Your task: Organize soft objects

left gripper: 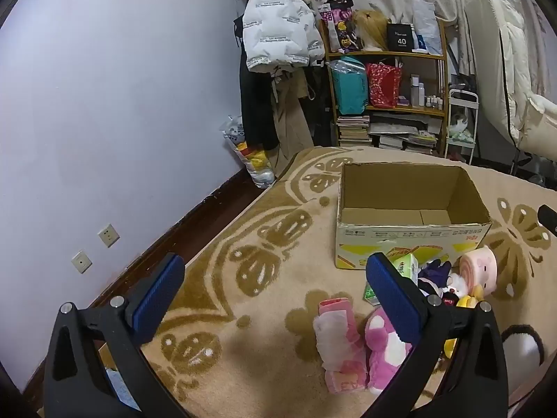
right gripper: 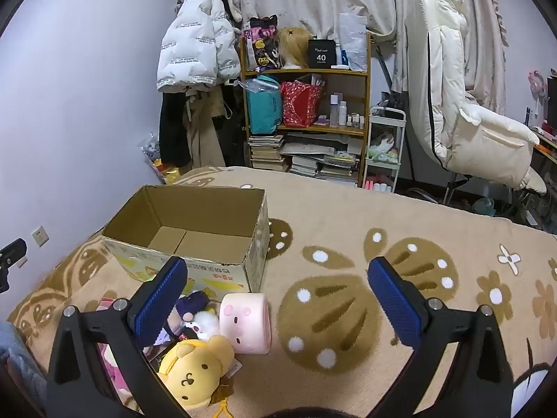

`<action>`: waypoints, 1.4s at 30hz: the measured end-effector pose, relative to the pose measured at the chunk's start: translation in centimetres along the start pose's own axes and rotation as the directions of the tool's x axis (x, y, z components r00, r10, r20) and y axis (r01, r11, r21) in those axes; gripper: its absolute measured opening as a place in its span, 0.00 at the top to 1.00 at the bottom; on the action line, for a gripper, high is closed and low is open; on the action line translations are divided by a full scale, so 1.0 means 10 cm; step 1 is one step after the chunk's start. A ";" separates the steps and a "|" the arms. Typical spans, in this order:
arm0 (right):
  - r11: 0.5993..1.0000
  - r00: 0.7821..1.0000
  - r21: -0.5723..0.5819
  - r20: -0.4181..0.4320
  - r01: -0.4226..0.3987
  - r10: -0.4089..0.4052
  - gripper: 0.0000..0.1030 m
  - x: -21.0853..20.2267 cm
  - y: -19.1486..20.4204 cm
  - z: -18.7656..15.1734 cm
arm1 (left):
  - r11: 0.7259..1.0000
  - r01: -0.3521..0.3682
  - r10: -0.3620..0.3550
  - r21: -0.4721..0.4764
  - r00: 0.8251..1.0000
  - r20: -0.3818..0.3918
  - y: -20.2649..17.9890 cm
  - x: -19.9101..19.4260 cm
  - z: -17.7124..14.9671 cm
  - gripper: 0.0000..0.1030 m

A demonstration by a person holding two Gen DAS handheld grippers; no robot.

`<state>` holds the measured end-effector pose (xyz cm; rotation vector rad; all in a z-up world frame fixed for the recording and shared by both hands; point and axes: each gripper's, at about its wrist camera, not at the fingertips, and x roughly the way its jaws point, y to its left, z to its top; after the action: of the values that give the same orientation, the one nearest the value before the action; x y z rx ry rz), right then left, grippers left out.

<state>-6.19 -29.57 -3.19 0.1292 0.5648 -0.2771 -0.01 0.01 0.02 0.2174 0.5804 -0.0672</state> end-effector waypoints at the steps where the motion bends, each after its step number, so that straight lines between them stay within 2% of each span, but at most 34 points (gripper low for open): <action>1: 1.000 1.000 0.003 0.007 -0.002 0.002 0.00 0.00 0.00 0.00 | 1.000 -0.004 0.004 0.006 1.000 -0.005 0.00 0.00 0.00 0.00; 9: 1.000 1.000 0.002 0.008 -0.004 0.004 0.00 0.01 0.00 0.00 | 0.999 -0.035 0.035 0.006 0.999 -0.001 -0.01 0.00 -0.01 0.00; 42: 1.000 1.000 0.001 0.000 -0.001 0.001 0.00 0.04 0.01 -0.02 | 0.999 -0.023 0.023 0.025 1.000 0.000 -0.04 0.02 -0.04 0.00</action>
<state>-5.95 -29.54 -3.51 0.1309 0.5642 -0.2763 -0.12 -0.26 -0.46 0.2480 0.5773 -0.0524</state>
